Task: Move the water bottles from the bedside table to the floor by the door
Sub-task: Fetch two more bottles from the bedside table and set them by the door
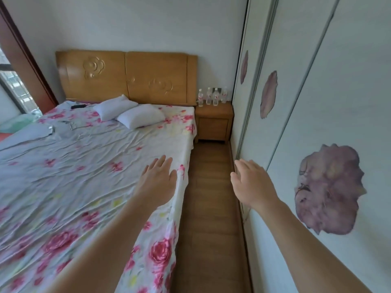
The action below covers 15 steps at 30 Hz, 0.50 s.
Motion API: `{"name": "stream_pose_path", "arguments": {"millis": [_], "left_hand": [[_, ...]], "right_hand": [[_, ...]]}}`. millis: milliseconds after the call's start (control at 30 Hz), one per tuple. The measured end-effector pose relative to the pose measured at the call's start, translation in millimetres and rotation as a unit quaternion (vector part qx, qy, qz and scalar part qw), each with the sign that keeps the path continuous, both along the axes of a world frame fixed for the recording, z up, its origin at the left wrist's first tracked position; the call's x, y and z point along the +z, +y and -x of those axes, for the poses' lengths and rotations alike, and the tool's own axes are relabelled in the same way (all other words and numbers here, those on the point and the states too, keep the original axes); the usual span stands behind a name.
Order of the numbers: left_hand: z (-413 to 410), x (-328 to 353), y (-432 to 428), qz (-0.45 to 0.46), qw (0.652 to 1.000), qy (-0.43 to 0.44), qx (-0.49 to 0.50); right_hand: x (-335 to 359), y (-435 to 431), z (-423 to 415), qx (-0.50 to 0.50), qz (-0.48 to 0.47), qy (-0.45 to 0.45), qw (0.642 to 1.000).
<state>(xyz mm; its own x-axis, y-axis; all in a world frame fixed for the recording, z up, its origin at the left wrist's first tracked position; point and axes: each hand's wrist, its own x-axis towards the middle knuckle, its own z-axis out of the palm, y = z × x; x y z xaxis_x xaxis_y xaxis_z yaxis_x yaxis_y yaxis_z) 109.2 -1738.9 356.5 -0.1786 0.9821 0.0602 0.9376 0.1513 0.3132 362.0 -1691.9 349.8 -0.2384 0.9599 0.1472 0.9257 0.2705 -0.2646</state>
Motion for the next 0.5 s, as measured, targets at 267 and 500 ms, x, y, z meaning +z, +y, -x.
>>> {"name": "stream_pose_path", "arguments": {"millis": [267, 500], "left_hand": [[-19.3, 8.0, 86.7, 0.007, 1.0, 0.015, 0.004], [3.3, -10.6, 184.2, 0.031, 0.999, 0.008, -0.004]], "right_hand": [[-14.3, 92.3, -6.5, 0.011, 0.032, 0.003, 0.999], [-23.3, 187.2, 12.8, 0.011, 0.035, -0.022, 0.999]]}}
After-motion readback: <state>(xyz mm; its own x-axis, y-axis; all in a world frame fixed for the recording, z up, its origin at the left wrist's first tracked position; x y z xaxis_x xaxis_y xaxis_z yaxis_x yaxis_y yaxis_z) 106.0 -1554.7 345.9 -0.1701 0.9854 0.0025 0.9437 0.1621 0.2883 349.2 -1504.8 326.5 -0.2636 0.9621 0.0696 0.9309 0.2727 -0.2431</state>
